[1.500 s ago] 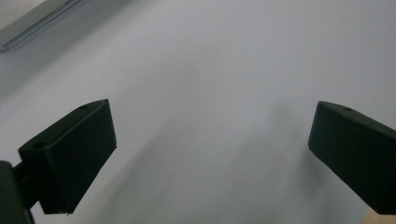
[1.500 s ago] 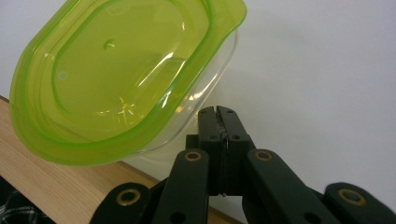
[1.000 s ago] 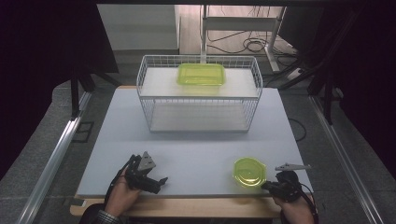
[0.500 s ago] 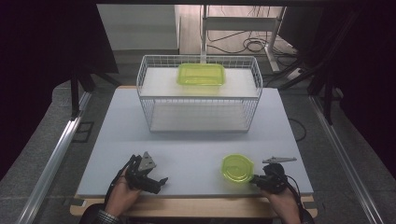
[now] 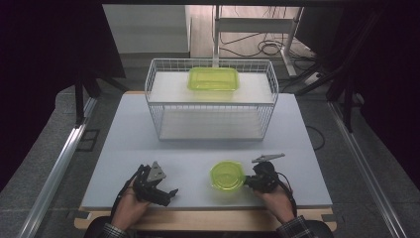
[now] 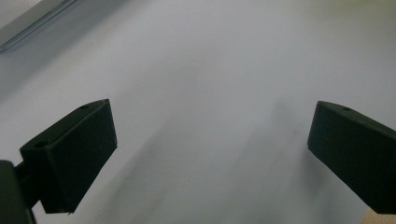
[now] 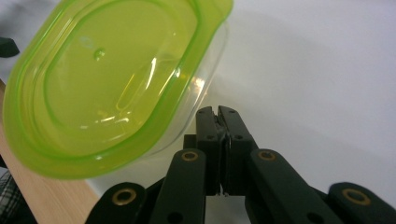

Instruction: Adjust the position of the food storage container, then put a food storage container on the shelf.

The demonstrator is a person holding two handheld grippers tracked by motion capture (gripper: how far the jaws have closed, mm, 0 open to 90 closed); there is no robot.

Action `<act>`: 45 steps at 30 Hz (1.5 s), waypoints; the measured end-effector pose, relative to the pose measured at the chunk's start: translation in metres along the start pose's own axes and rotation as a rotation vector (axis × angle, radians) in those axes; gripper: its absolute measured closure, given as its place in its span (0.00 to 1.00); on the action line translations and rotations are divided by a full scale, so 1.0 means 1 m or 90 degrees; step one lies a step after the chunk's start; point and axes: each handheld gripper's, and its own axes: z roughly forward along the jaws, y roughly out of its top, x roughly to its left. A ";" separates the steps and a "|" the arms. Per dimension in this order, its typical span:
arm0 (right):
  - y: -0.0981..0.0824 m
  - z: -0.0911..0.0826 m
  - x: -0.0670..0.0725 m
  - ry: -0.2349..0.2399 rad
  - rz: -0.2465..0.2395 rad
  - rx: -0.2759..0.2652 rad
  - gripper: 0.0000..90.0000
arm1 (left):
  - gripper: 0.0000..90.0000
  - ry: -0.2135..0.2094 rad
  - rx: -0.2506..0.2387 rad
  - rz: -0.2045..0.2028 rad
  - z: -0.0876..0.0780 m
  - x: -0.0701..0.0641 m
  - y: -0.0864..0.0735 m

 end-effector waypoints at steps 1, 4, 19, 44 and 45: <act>0.004 0.004 0.002 0.006 -0.007 0.000 0.97 | 0.02 0.000 0.000 0.000 0.000 0.000 0.000; 0.013 0.012 0.005 0.021 -0.023 0.001 0.97 | 0.02 0.000 0.000 -0.001 0.000 0.000 0.000; 0.023 0.015 0.006 -0.001 -0.078 -0.011 0.94 | 0.02 -0.010 -0.001 -0.014 -0.001 0.000 0.001; 0.001 -0.021 -0.015 0.004 -0.092 -0.093 0.14 | 0.01 -0.018 -0.021 -0.007 -0.007 -0.004 -0.002; 0.002 -0.021 -0.014 0.006 -0.093 -0.097 0.12 | 0.01 -0.020 -0.020 -0.005 -0.006 -0.004 -0.002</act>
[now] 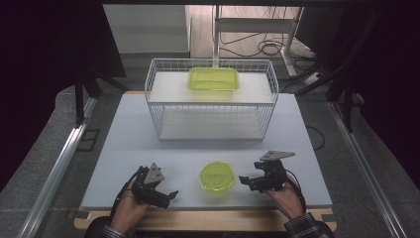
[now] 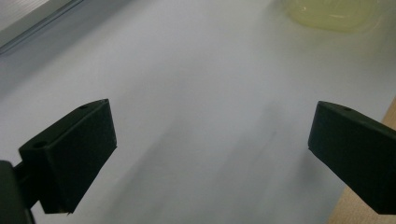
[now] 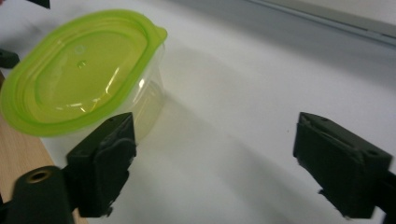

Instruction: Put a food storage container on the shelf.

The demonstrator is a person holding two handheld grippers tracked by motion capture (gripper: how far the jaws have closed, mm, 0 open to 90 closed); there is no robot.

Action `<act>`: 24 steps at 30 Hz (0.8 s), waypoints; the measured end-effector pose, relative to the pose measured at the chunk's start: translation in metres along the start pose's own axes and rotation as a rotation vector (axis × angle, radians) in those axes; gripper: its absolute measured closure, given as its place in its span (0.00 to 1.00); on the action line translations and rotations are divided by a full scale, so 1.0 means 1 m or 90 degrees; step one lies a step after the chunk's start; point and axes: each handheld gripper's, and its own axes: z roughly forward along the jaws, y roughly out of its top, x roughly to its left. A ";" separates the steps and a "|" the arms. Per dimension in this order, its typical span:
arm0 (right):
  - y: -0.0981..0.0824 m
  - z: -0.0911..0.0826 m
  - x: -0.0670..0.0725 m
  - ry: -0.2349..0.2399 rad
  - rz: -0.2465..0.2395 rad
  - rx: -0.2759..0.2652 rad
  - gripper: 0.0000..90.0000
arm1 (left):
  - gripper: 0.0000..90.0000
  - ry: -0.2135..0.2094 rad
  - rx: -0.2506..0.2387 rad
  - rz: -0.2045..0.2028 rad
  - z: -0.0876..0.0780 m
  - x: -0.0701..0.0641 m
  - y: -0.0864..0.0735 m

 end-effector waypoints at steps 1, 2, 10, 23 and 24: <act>0.000 0.000 0.001 0.001 -0.001 -0.001 0.10 | 0.01 -0.001 0.000 0.001 0.000 0.000 0.000; 0.001 0.000 0.002 -0.001 -0.004 -0.002 0.09 | 0.01 -0.003 0.001 0.001 0.000 0.000 0.000; 0.005 -0.001 0.005 0.020 0.004 -0.015 0.04 | 0.01 -0.017 -0.003 -0.006 0.001 -0.001 0.001; 0.020 0.001 0.010 0.058 0.031 -0.023 0.03 | 0.01 -0.014 0.004 0.007 0.004 -0.004 0.001; 0.021 0.002 0.011 0.060 0.034 -0.019 0.03 | 0.01 -0.013 0.005 0.008 0.004 -0.004 0.001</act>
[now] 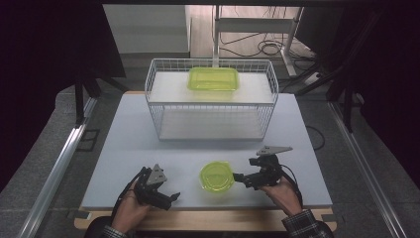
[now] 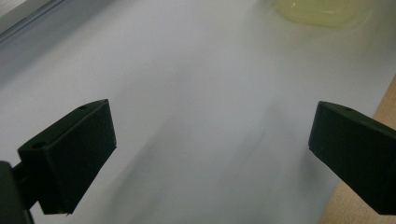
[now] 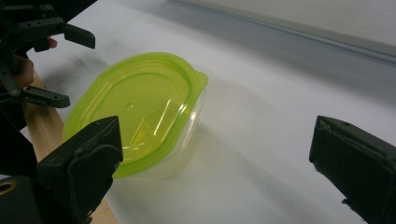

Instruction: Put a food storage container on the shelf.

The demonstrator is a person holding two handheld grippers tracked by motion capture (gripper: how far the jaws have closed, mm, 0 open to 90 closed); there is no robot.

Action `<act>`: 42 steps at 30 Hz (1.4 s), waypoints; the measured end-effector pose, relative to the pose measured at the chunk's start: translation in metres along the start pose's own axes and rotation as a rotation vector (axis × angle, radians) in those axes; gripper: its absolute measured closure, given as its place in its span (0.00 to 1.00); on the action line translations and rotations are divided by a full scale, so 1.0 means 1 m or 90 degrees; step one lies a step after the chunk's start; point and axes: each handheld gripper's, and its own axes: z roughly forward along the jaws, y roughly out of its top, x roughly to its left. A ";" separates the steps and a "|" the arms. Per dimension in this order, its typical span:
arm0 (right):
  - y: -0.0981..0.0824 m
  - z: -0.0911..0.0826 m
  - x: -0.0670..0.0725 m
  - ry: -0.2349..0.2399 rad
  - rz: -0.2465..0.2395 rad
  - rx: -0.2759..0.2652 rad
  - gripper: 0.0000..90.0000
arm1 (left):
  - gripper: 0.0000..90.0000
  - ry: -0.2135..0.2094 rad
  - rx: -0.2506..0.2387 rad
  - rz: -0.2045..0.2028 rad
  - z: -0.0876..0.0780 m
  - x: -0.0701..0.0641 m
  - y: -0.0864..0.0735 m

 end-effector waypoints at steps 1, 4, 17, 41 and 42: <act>0.001 0.002 0.000 0.006 0.007 0.004 0.03 | 0.01 0.001 0.001 0.001 0.000 0.000 0.000; 0.004 0.006 0.001 0.019 0.013 0.016 0.03 | 0.01 0.001 0.004 0.004 0.000 0.000 0.000; 0.016 0.013 -0.001 0.077 0.048 0.044 0.31 | 0.01 0.007 0.011 0.015 0.001 -0.002 0.000; 0.017 0.037 -0.026 0.191 0.190 0.103 0.83 | 0.01 0.009 0.021 0.030 0.003 -0.004 0.001; 0.017 0.037 -0.027 0.194 0.197 0.106 0.84 | 0.01 0.009 0.021 0.031 0.003 -0.004 0.001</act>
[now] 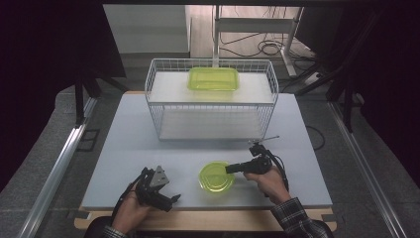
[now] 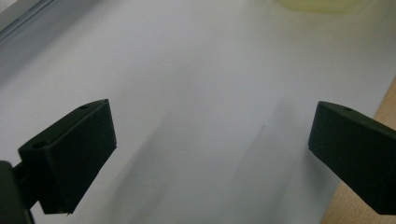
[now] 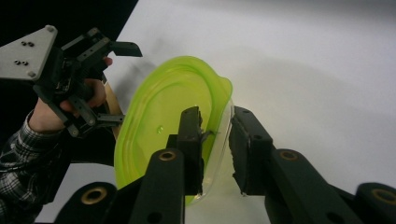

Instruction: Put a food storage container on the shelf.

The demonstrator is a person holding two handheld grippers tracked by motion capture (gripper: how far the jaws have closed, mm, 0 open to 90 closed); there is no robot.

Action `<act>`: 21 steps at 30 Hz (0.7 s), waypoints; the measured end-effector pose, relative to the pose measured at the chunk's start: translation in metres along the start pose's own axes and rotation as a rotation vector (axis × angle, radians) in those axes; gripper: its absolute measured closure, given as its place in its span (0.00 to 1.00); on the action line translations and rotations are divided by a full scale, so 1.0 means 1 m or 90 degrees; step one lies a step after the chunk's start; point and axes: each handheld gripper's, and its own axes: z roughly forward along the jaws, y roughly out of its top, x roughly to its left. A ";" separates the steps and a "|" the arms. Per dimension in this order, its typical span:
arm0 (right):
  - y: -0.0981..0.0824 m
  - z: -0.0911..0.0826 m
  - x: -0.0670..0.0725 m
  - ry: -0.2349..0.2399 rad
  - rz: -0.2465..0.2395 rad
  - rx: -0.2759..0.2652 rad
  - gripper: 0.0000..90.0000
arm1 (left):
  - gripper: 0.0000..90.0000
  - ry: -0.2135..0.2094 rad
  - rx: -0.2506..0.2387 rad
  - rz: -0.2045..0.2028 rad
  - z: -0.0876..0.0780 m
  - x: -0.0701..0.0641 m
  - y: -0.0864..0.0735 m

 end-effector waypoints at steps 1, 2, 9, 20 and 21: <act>0.000 0.000 -0.001 0.011 0.010 0.001 0.87 | 0.01 0.000 0.000 0.000 0.000 0.000 0.000; 0.000 0.000 -0.001 0.018 0.020 0.002 0.88 | 0.01 0.000 0.000 0.000 0.000 0.000 0.000; 0.000 -0.001 0.002 0.024 0.032 0.000 0.90 | 0.01 0.001 -0.002 0.002 0.000 0.000 0.000; 0.009 -0.015 0.008 0.029 0.030 -0.050 0.90 | 0.01 0.012 -0.007 -0.015 -0.003 0.003 -0.001; 0.010 -0.017 0.008 0.030 0.031 -0.054 0.90 | 0.01 0.013 -0.006 -0.019 -0.004 0.004 -0.001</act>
